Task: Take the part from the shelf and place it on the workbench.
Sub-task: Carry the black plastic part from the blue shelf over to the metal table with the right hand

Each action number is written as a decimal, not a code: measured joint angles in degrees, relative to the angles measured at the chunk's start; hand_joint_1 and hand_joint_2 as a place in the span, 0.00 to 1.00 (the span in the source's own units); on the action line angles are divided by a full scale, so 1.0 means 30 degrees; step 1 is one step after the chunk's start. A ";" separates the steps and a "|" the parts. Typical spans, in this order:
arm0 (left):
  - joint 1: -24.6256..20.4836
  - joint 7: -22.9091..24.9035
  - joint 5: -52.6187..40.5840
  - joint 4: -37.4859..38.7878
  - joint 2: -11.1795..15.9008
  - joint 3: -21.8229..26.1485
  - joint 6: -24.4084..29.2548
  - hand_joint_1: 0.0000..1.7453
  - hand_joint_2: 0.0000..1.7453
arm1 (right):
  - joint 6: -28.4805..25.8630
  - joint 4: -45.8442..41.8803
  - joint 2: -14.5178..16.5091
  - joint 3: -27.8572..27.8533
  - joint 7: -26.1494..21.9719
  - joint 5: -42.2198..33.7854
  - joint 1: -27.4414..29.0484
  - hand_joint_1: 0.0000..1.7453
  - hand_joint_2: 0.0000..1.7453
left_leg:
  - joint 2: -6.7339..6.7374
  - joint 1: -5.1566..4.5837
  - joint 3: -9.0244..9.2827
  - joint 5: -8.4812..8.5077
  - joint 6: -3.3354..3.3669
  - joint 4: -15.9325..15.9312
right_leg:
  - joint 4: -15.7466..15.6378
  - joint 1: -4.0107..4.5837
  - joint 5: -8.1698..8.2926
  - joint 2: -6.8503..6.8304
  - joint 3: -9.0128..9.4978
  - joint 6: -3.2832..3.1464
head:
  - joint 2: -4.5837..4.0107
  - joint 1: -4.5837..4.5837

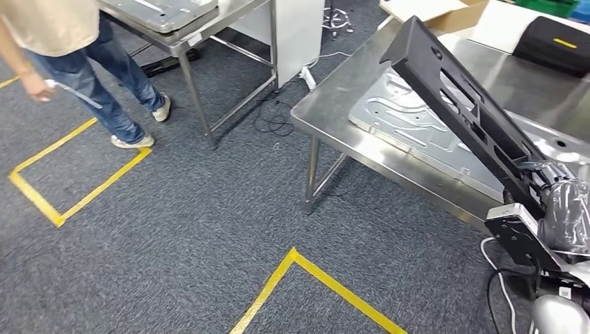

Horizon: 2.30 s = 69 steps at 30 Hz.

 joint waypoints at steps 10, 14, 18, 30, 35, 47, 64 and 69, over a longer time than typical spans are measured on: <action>-0.0074 0.0020 0.0002 -0.0004 0.0009 0.0042 -0.0013 0.00 1.00 | 0.0139 0.0013 0.0064 -0.0311 0.0193 0.0094 0.0152 1.00 1.00 | -0.0813 0.0042 0.1615 0.2888 0.0558 -0.4533 | 0.0650 -0.0081 -0.0189 0.1618 -0.0478 0.0675 | 0.0000 0.0014; 0.0018 0.0000 -0.0060 -0.0004 0.0000 0.0047 -0.0007 0.00 1.00 | 0.0102 0.0053 0.0157 -0.0432 0.0250 0.0569 0.0327 1.00 1.00 | -0.0064 -0.0036 0.1639 0.3001 0.0862 -0.4740 | 0.4172 -0.0040 -0.2085 -0.0248 -0.2136 0.0910 | 0.0000 0.0016; 0.0045 -0.0005 -0.0093 -0.0004 -0.0002 0.0053 -0.0018 0.00 1.00 | 0.0342 0.0301 0.0224 -0.0534 0.0612 0.1217 0.0428 1.00 1.00 | 0.0427 -0.0124 0.1677 0.2936 0.0861 -0.4735 | 0.3695 -0.0126 -0.1249 -0.0443 -0.1748 0.0899 | 0.0000 0.0016; 0.0024 -0.0076 -0.0197 -0.0002 -0.0007 0.0084 -0.0126 0.00 1.00 | 0.0860 0.0656 0.0228 -0.0896 0.1011 0.1573 0.0254 1.00 1.00 | -0.0022 -0.0064 -0.0435 0.0488 0.0059 -0.0032 | -0.0130 0.0089 -0.0132 -0.0488 0.0292 -0.0089 | 0.0000 0.0002; 0.0035 -0.0124 -0.0324 -0.0004 -0.0004 0.0086 -0.0104 0.00 1.00 | 0.0994 0.0856 0.0220 -0.0896 0.1069 0.1807 0.0223 1.00 1.00 | -0.0103 0.0018 0.0781 0.2768 0.0134 -0.3176 | 0.0279 0.0108 -0.0377 -0.0203 0.0262 0.0055 | 0.0000 0.0002; 0.0022 -0.0406 -0.0842 -0.0004 -0.0004 0.0016 -0.0430 0.00 1.00 | 0.1115 0.1357 0.0113 -0.0903 0.1202 0.1832 0.0061 1.00 1.00 | -0.0020 -0.0050 0.1406 0.3238 0.0885 -0.4829 | 0.5237 -0.0127 -0.2327 -0.0330 -0.2341 0.0992 | 0.0000 0.0012; 0.0039 -0.0339 -0.0920 0.0000 0.0002 -0.0027 -0.0361 0.00 1.00 | 0.1160 0.1592 0.0091 -0.0851 0.1217 0.2091 -0.0112 1.00 1.00 | -0.0019 -0.0065 -0.0515 0.1243 0.0051 -0.0489 | 0.0063 0.0115 -0.0579 -0.0546 0.0596 -0.0138 | 0.0000 -0.0017; 0.0065 -0.0129 -0.0825 -0.0003 0.0018 -0.0022 -0.0184 0.00 1.00 | 0.1164 0.1634 0.0138 -0.0816 0.1239 0.2128 -0.0147 1.00 1.00 | -0.0115 -0.0163 -0.0013 0.3763 0.0450 -0.3125 | 0.0193 0.0305 -0.1084 -0.0319 0.1063 -0.0186 | 0.0000 -0.0015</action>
